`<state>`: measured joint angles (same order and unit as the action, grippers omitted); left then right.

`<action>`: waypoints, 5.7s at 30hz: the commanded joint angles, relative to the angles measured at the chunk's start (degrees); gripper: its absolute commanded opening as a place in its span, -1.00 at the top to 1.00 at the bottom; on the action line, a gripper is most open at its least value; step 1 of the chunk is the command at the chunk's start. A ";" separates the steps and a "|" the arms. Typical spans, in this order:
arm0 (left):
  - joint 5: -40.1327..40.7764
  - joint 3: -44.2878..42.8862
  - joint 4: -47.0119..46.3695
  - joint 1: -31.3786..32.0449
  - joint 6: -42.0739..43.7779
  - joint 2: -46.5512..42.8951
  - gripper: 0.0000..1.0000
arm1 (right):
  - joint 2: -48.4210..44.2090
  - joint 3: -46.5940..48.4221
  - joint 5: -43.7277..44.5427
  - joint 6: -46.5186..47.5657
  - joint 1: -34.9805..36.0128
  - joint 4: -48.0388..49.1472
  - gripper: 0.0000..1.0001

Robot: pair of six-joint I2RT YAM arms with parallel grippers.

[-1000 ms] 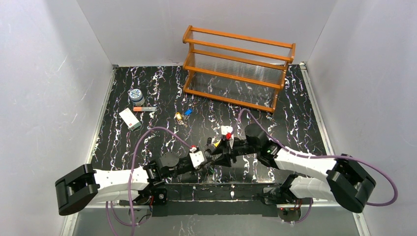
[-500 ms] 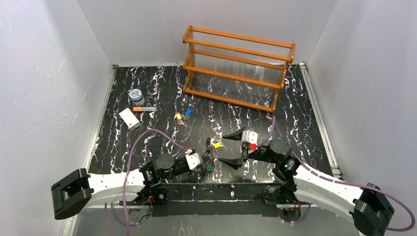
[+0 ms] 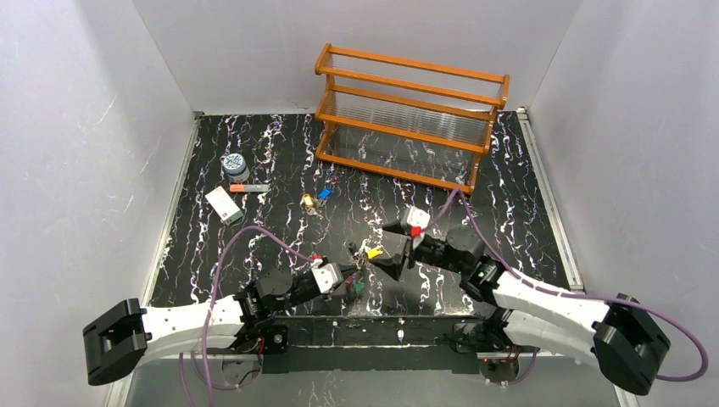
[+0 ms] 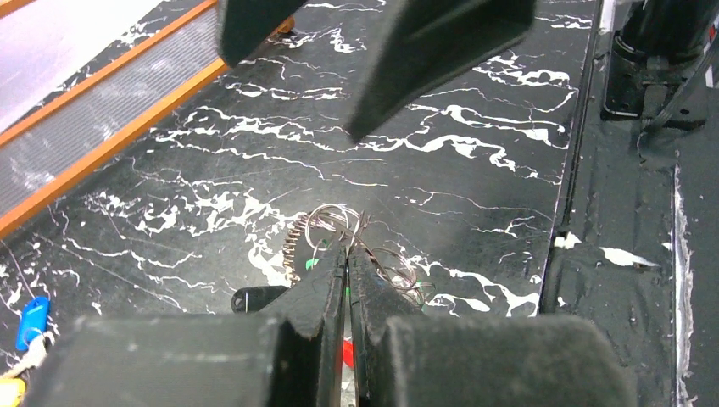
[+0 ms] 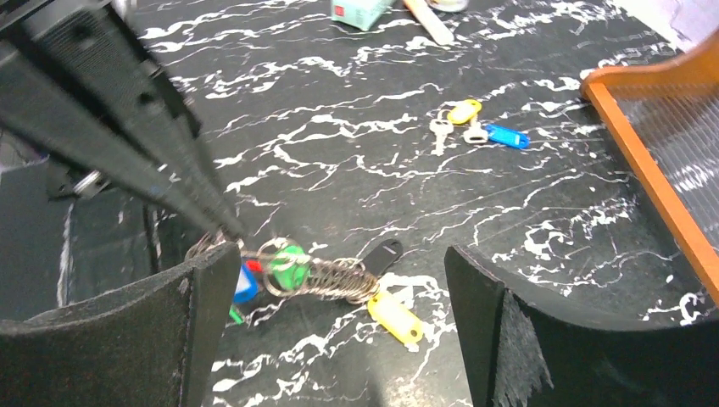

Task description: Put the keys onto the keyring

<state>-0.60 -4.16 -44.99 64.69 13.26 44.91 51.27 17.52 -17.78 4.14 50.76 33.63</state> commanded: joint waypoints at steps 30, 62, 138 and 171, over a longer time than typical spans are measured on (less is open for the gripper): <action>-0.28 -25.81 36.77 -25.89 -18.47 -0.83 1.00 | 47.28 44.96 -10.93 -32.69 -21.44 -29.98 -0.87; -13.38 -15.70 35.36 -46.74 -10.37 -20.56 1.00 | 84.79 90.16 -4.87 -33.69 -10.90 -42.53 0.19; -30.38 -17.03 30.35 -46.70 -7.11 -11.97 1.00 | 40.69 52.45 1.39 -16.52 -21.58 -33.18 0.97; -25.58 -12.97 8.64 -20.46 -17.01 15.60 1.00 | 19.96 22.50 -17.99 -11.26 -20.22 -30.53 0.97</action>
<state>-28.45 -17.61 -36.23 42.98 -5.32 60.31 68.64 36.56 -31.46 -10.02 29.56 8.14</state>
